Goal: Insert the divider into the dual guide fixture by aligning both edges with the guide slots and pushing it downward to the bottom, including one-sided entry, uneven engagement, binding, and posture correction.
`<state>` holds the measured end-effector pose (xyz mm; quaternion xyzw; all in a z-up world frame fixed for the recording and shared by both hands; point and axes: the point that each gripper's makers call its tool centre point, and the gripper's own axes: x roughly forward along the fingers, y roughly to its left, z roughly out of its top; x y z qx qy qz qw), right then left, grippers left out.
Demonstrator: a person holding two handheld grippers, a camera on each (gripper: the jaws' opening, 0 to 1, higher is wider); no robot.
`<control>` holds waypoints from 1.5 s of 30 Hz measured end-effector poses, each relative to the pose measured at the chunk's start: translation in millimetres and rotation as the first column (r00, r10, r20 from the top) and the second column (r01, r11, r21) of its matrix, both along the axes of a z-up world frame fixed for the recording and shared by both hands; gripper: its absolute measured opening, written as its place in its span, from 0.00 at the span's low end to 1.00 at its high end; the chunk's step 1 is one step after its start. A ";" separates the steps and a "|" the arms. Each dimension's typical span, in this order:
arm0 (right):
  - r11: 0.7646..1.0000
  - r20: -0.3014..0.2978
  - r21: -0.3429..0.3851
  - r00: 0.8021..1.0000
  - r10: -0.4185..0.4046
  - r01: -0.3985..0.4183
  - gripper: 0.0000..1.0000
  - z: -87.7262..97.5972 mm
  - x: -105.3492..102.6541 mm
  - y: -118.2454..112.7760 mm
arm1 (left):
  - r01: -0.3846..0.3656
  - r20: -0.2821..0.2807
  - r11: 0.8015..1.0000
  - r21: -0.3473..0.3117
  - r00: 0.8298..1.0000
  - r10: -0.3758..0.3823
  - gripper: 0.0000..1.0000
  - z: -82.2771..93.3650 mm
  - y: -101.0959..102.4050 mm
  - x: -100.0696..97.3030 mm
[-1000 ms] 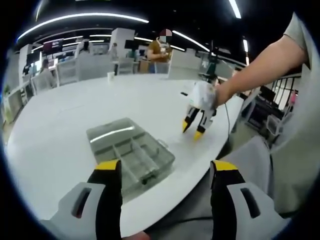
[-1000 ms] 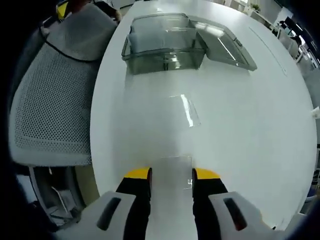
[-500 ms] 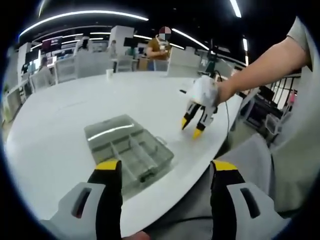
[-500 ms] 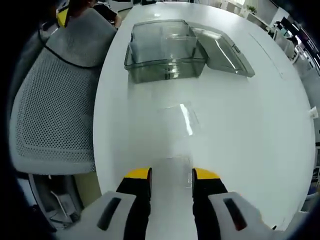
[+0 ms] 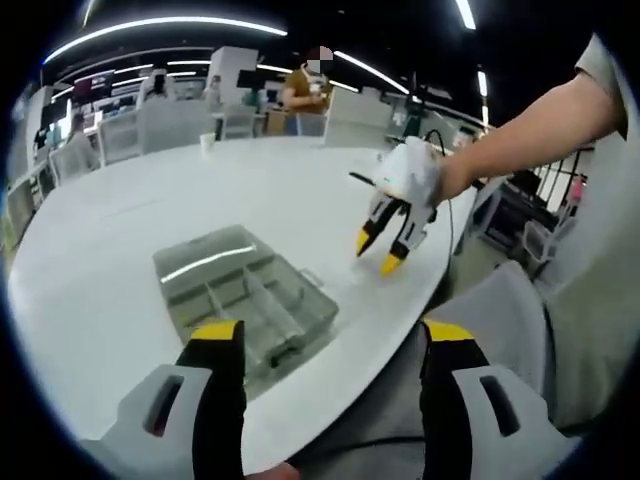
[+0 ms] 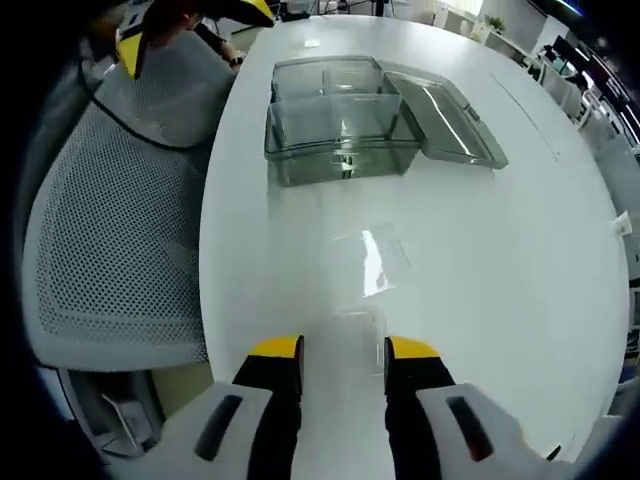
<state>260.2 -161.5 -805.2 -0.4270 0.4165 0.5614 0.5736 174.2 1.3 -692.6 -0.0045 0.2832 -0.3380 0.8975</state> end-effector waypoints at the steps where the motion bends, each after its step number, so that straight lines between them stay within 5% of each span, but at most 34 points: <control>1: 1.000 0.001 0.003 1.000 -0.003 0.003 0.27 0.2 -0.6 0.3 | 0.004 -0.002 1.000 0.001 1.000 -0.004 0.69 -1.0 -0.6 0.1; 17: 0.999 0.027 0.042 1.000 0.003 -0.004 0.27 13.3 -13.0 16.2 | 0.022 -0.023 0.999 -0.031 0.999 -0.023 0.63 -4.2 -10.3 3.6; 45: 0.981 0.133 0.157 0.987 0.094 -0.115 0.27 67.0 -41.8 71.8 | 0.056 -0.091 0.991 -0.122 0.994 -0.067 0.38 -10.2 -41.3 18.5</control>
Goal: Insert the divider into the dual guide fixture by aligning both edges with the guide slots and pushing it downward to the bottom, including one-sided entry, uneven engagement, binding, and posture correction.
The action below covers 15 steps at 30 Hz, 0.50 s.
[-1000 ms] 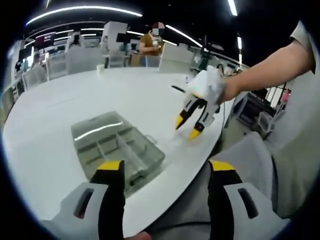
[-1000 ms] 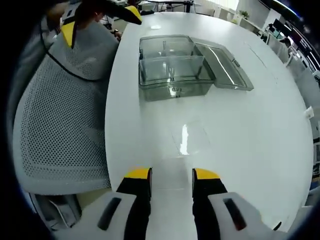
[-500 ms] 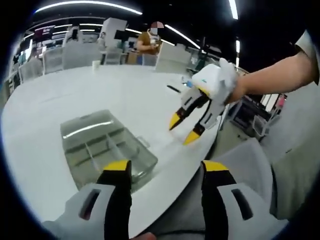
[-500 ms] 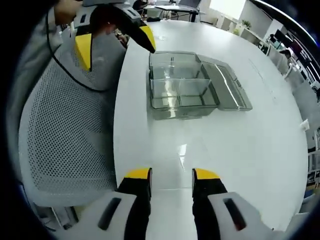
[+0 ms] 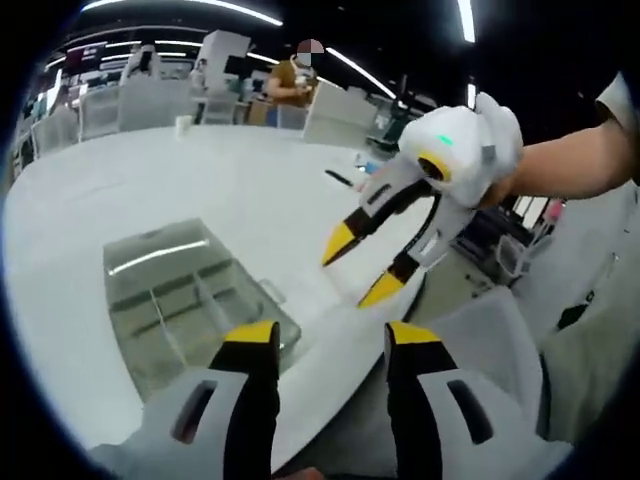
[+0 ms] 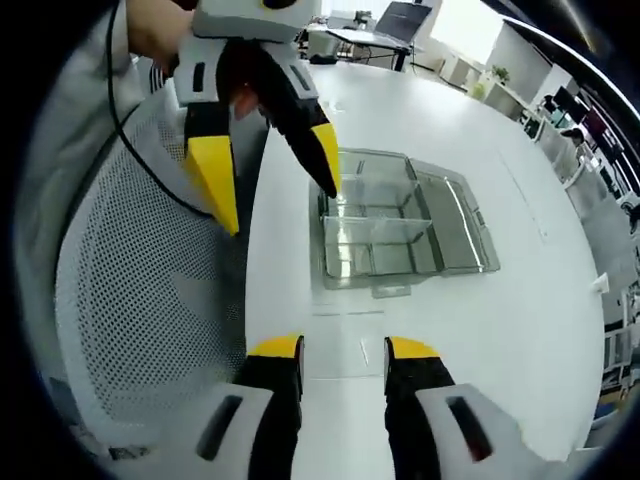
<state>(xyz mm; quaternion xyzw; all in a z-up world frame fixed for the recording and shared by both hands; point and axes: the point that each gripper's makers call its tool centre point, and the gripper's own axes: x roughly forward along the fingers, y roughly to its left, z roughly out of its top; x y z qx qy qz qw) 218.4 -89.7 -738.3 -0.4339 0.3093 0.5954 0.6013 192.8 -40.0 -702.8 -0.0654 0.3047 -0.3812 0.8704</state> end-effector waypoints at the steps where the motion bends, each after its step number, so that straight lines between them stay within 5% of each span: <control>1: 1.000 0.004 0.004 1.000 0.006 -0.006 0.27 2.2 -1.4 1.9 | -0.005 -0.008 1.000 -0.007 1.000 0.005 0.38 0.1 0.1 0.6; 15: 0.996 0.043 0.060 0.997 0.063 -0.065 0.27 24.4 -16.2 29.4 | -0.071 -0.085 0.991 -0.113 0.995 0.061 0.26 6.7 -0.9 4.1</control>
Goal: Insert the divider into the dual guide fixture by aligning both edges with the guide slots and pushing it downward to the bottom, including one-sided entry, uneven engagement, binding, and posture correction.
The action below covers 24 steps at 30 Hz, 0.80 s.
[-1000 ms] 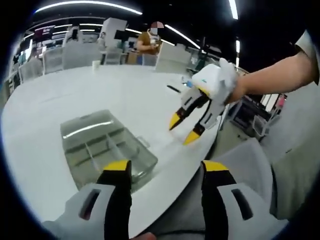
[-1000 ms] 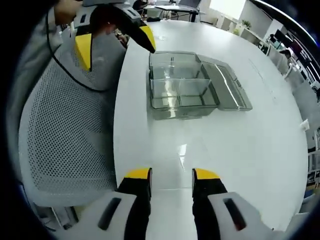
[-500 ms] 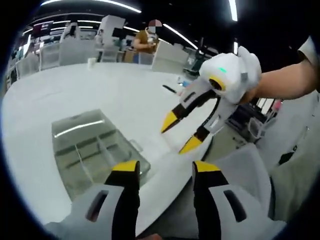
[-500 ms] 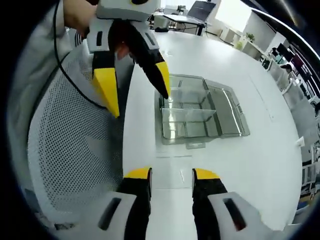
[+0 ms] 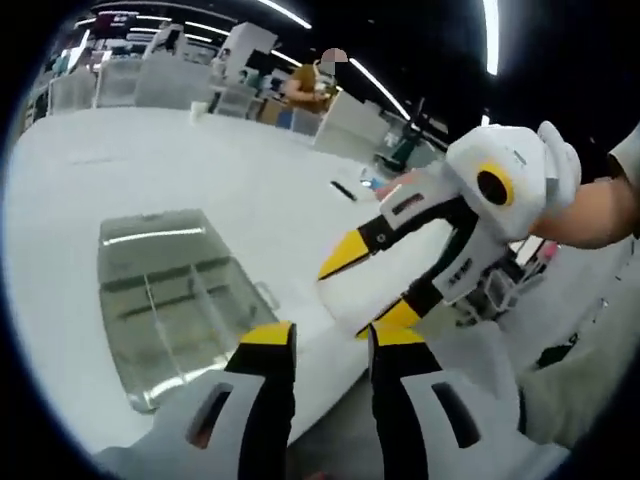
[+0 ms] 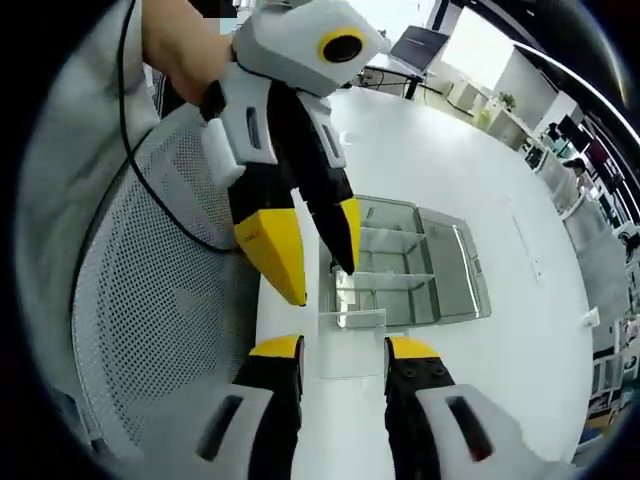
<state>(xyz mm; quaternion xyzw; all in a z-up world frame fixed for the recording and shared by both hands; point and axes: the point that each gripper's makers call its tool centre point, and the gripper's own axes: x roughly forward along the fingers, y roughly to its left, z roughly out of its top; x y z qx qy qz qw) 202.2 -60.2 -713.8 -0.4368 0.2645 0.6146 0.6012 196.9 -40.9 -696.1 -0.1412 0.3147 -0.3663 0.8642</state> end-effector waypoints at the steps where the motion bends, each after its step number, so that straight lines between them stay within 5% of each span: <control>1: 1.000 0.003 0.003 1.000 0.003 -0.003 0.27 1.1 -0.6 2.0 | -0.001 0.000 1.000 -0.004 1.000 0.001 0.25 0.5 -0.1 0.1; 24: 0.998 0.046 0.059 0.999 0.028 -0.031 0.27 20.8 -6.4 21.0 | -0.092 -0.103 0.986 -0.139 0.992 0.078 0.10 5.9 7.9 2.2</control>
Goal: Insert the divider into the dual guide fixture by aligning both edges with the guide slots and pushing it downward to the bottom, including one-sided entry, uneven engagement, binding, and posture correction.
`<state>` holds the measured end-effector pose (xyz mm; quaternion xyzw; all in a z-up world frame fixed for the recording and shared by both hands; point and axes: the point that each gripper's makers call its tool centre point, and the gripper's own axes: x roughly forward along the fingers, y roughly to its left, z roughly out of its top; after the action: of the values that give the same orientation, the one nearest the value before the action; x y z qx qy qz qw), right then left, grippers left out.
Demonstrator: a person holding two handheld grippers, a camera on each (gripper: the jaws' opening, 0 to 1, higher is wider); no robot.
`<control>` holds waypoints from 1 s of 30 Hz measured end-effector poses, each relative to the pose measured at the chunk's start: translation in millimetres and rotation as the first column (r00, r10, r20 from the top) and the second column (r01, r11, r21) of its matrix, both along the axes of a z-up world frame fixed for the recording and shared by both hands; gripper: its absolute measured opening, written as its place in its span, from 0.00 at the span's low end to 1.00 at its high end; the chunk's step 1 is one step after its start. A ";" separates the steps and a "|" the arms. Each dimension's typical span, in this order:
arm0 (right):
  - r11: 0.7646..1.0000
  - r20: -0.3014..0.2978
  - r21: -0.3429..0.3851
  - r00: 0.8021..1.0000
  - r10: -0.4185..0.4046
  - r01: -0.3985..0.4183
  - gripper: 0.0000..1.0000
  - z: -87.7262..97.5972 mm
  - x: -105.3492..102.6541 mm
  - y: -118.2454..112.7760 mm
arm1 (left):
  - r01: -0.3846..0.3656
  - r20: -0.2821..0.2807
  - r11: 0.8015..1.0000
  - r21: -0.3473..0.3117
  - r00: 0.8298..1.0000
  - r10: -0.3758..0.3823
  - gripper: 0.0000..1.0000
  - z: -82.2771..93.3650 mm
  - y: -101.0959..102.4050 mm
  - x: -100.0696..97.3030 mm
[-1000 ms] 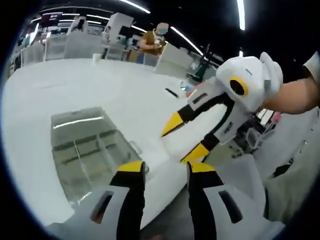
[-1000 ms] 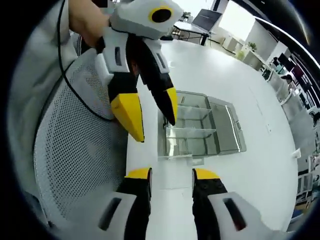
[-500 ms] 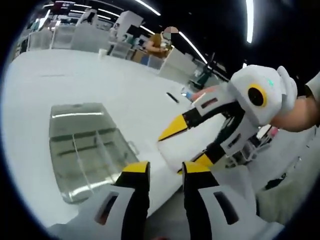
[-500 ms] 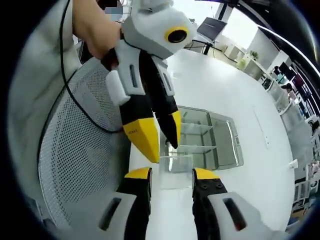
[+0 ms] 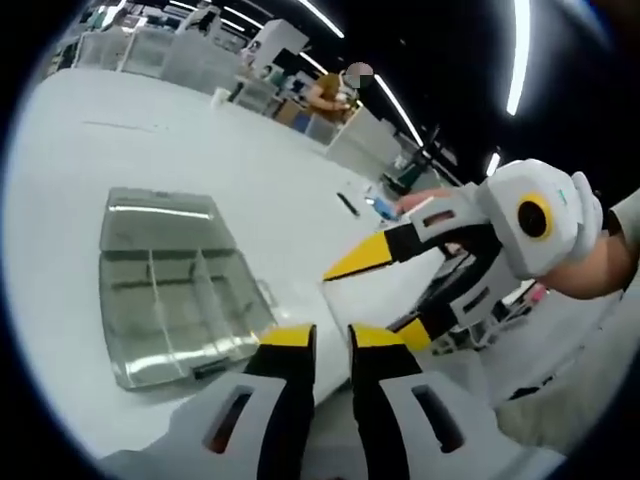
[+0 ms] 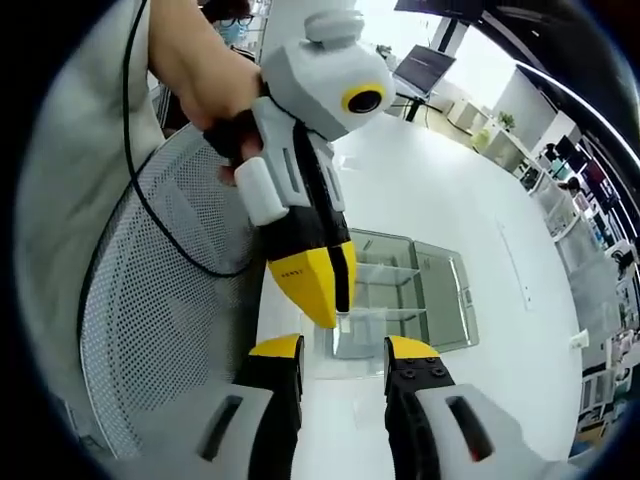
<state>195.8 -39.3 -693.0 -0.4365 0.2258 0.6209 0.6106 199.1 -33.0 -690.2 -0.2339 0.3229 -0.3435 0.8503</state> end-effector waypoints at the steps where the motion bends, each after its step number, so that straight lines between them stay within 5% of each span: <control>1: 1.000 0.007 -0.001 1.000 0.004 -0.004 0.27 0.3 0.3 1.0 | 0.000 -0.005 1.000 -0.005 1.000 0.000 0.10 -0.1 -0.4 0.0; 30: 0.999 0.047 -0.008 0.998 0.051 -0.050 0.27 2.8 -1.6 9.3 | -0.049 -0.102 0.990 -0.133 0.994 0.036 0.00 4.6 3.7 -2.3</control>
<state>194.2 -29.9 -690.2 -0.4587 0.2024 0.6249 0.5984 196.8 -29.4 -685.6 -0.3148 0.3356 -0.3344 0.8224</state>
